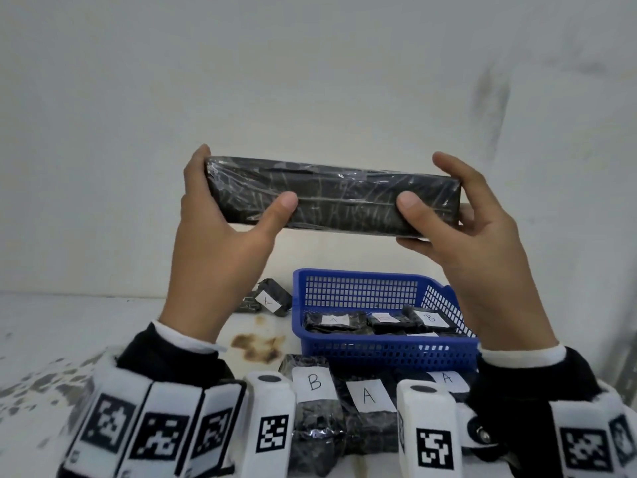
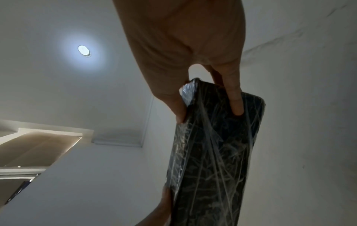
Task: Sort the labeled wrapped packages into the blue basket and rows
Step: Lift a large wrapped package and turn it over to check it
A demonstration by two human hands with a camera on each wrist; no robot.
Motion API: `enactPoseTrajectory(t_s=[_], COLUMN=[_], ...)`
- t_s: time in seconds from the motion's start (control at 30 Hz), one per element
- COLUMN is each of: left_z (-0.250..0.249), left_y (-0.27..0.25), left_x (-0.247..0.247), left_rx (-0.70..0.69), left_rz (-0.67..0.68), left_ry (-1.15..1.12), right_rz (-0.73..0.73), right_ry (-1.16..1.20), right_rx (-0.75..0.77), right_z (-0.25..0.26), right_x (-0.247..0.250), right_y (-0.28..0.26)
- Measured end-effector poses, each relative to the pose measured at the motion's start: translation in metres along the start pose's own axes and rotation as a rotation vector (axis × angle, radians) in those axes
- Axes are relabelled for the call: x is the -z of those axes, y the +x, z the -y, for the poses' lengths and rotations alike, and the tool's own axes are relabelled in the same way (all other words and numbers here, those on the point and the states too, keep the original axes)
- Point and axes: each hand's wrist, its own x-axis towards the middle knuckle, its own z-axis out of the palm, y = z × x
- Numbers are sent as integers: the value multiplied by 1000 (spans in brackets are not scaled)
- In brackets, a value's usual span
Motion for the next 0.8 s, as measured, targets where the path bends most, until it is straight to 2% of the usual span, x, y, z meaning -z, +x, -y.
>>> enactPoseTrajectory(t_s=[0.17, 0.5, 0.8], left_z=[-1, -2, -3], left_y=[-4, -8, -12], left_x=[-3, -5, -13], left_rx=[-19, -38, 21], left_rz=[66, 29, -15], left_ry=[42, 64, 95], right_rz=[-52, -24, -94], right_ry=[-183, -263, -270], right_rx=[-4, -14, 64], right_z=[-3, 3, 1], right_x=[-6, -15, -18], right_y=[-2, -9, -12])
